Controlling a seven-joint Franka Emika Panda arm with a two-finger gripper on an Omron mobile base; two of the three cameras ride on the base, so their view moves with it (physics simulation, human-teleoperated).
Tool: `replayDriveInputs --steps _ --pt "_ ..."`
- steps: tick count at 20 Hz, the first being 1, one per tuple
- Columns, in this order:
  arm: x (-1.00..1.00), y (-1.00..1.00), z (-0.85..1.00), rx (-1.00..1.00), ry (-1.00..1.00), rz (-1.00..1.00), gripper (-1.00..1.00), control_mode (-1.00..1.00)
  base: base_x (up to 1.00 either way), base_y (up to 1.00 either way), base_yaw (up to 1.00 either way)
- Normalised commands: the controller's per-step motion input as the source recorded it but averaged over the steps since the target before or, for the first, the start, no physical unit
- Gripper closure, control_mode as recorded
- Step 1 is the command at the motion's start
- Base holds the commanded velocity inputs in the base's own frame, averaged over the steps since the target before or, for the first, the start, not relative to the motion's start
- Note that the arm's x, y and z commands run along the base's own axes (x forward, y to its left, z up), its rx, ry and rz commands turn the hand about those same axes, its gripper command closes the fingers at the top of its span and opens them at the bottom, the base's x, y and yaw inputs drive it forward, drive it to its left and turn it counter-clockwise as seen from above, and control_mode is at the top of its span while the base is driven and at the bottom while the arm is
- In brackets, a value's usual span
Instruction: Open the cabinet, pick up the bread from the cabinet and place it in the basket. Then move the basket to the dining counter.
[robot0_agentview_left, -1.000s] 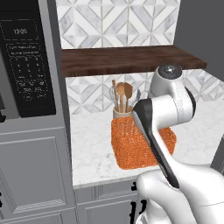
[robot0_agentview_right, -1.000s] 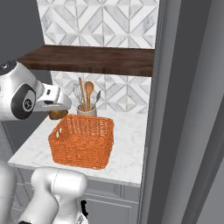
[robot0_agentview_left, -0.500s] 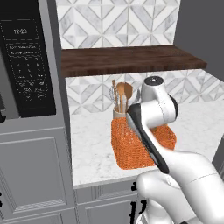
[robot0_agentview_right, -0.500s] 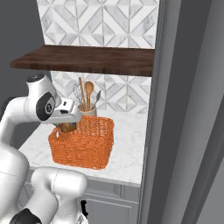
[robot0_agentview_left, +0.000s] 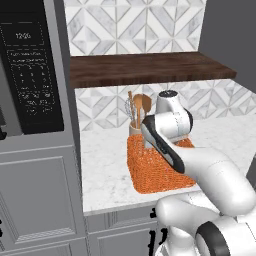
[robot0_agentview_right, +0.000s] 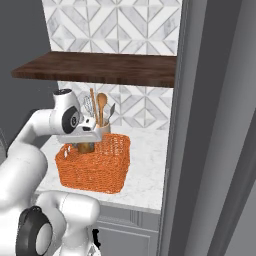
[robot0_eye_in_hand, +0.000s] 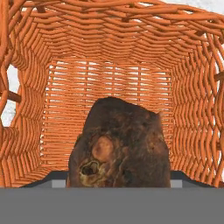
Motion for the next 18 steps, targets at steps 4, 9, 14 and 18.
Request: replayDriveInputs --steps 4,9,14,18 --pt "0.22 -0.19 -0.34 0.12 0.11 -0.01 1.00 -1.00 0.00 0.00 0.00" --pt "0.25 0.00 -0.62 0.15 0.13 -0.04 1.00 -1.00 0.00 0.00 0.00" --pt "0.26 0.00 -0.38 0.02 0.00 0.00 1.00 -1.00 0.00 0.00 0.00" --pt "0.00 0.00 -0.03 0.00 0.00 0.00 -1.00 -1.00 0.00 0.00 0.00"
